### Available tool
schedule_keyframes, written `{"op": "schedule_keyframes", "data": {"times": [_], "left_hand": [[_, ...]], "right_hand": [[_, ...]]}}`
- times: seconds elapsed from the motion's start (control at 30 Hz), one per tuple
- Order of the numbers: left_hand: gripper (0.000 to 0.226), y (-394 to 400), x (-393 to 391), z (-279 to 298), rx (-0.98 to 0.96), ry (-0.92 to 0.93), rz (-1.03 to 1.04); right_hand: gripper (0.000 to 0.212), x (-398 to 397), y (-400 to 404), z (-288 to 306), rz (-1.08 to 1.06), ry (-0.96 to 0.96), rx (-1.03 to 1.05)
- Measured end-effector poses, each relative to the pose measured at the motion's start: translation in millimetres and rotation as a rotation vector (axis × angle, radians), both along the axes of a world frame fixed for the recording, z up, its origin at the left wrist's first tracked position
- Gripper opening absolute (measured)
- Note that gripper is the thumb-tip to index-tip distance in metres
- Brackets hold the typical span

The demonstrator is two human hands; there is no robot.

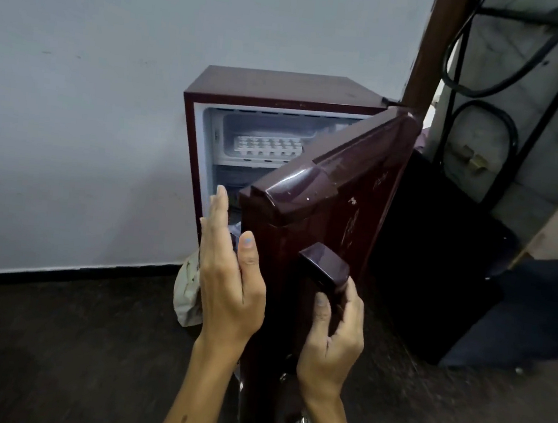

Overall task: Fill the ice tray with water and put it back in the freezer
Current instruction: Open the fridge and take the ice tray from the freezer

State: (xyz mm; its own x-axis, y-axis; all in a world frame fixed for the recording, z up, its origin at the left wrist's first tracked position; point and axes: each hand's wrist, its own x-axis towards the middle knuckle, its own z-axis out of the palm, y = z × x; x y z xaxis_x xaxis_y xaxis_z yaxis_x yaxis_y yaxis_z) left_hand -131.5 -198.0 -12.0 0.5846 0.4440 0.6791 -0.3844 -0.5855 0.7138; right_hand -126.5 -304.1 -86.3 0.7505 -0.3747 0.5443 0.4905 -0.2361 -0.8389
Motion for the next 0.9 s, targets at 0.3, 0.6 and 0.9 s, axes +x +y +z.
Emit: {"op": "schedule_keyframes", "data": {"times": [0.3,0.6,0.9], "left_hand": [[0.055,-39.7,16.9,-29.5,-0.067,0.187,-0.155],[0.052,-75.4,60.1,-58.6,0.122,0.326,-0.382],[0.059,-118.7,117.4,-49.5,0.536,0.302,-0.533]], "right_hand": [[0.036,-12.3,-87.3,1.3,-0.264,0.014,0.249],[0.042,-39.9,-133.4,66.5,-0.516,-0.342,0.100],[0.059,-18.6,-101.9,66.2,-0.255,0.268,-0.956]]}}
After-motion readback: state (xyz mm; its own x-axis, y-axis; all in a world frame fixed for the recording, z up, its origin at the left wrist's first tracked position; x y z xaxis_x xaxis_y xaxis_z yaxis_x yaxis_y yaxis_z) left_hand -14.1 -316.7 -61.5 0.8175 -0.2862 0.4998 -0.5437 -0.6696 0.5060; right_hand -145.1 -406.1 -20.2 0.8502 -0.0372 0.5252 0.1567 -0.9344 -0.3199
